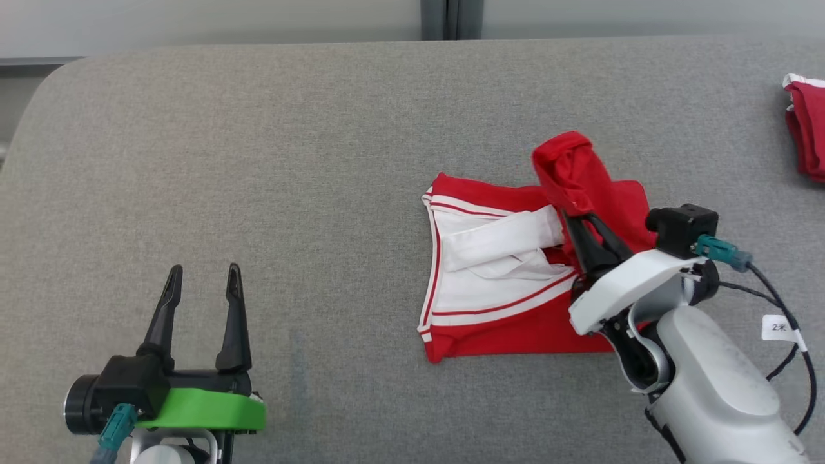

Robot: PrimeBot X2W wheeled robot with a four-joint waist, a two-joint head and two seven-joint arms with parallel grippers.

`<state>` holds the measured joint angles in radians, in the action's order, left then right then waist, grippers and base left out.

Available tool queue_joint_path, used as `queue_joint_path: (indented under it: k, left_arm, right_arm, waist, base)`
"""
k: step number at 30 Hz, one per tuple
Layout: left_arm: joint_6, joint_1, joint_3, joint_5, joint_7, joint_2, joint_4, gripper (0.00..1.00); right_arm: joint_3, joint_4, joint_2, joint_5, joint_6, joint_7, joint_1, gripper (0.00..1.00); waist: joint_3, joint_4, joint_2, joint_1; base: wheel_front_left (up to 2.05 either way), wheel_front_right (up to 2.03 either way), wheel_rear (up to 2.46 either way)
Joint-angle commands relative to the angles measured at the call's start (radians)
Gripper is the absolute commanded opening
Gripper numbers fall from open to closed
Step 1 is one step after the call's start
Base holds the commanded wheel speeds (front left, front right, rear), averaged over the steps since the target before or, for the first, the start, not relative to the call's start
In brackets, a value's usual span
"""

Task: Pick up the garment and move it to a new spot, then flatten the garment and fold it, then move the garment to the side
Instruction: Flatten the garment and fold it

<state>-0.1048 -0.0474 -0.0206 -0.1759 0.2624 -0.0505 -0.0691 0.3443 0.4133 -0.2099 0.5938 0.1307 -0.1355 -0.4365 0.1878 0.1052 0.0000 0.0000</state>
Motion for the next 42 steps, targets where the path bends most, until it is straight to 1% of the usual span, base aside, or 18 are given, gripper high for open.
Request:
queue_joint_path:
  k: [1,6,11,12,13,14,16,21,28,31,37,42]
  left_arm:
    - [0.007,-0.018,-0.009,-0.009,0.003,-0.001,-0.003,1.0]
    - [0.018,-0.03,-0.043,-0.024,0.003,-0.001,-0.01,1.0]
    - [0.021,-0.034,-0.058,-0.029,0.003,-0.001,-0.018,1.0]
    - [0.021,-0.035,-0.059,-0.029,0.003,-0.001,-0.02,1.0]
    - [0.02,-0.034,-0.058,-0.029,0.003,-0.001,-0.021,1.0]
    - [0.021,-0.031,-0.056,-0.029,0.003,-0.001,-0.023,1.0]
    - [0.022,-0.022,-0.053,-0.029,0.003,-0.001,-0.027,1.0]
    - [0.021,-0.004,-0.052,-0.024,0.003,-0.001,-0.032,1.0]
    - [0.012,0.008,-0.042,-0.006,0.003,-0.001,-0.031,1.0]
    - [0.009,0.012,-0.034,0.002,0.003,-0.001,-0.033,1.0]
    - [0.004,0.03,-0.015,0.015,0.003,-0.001,-0.026,1.0]
    - [0.0,0.044,0.001,0.029,0.003,-0.001,-0.023,1.0]
  right_arm:
    - [0.011,-0.002,0.02,-0.012,0.0,0.003,0.002,0.0]
    - [0.034,0.025,0.087,-0.023,0.0,-0.006,-0.019,0.0]
    - [0.043,0.08,0.121,-0.036,0.0,-0.018,-0.032,0.0]
    - [0.049,0.086,0.128,-0.033,0.0,-0.026,-0.033,0.36]
    - [0.052,0.091,0.132,-0.032,0.0,-0.032,-0.034,0.7]
    - [0.057,0.098,0.132,-0.03,0.0,-0.038,-0.032,1.0]
    - [0.057,0.097,0.13,-0.029,0.0,-0.053,-0.032,1.0]
    - [0.029,0.045,0.077,-0.059,0.0,-0.088,-0.035,1.0]
    - [-0.1,-0.067,-0.039,-0.083,0.0,-0.111,0.035,1.0]
    - [-0.151,-0.107,-0.07,-0.094,0.0,-0.116,0.079,1.0]
    - [-0.195,-0.209,-0.09,-0.126,0.0,-0.126,0.202,1.0]
    - [-0.244,-0.272,-0.061,-0.153,0.0,-0.129,0.297,1.0]
  waist:
    - [0.011,0.022,0.0,0.0]
    - [0.025,0.048,0.0,0.0]
    - [0.027,0.065,0.0,0.0]
    - [0.026,0.068,0.0,0.0]
    - [0.024,0.069,0.0,0.0]
    - [0.02,0.068,0.0,0.0]
    - [0.012,0.062,0.0,0.0]
    - [-0.015,0.037,0.0,0.0]
    - [-0.046,-0.006,0.0,0.0]
    - [-0.057,-0.022,0.0,0.0]
    - [-0.077,-0.047,0.0,0.0]
    - [-0.091,-0.057,0.0,0.0]
  base:
    - [0.0,0.0,0.0]
    - [0.0,0.0,0.0]
    - [0.0,0.0,0.0]
    - [0.0,0.0,0.0]
    - [0.0,0.0,0.0]
    - [0.0,0.0,0.0]
    - [0.0,0.0,0.0]
    - [0.0,0.0,0.0]
    - [0.0,0.0,0.0]
    - [0.0,0.0,0.0]
    - [0.0,0.0,0.0]
    - [0.0,0.0,0.0]
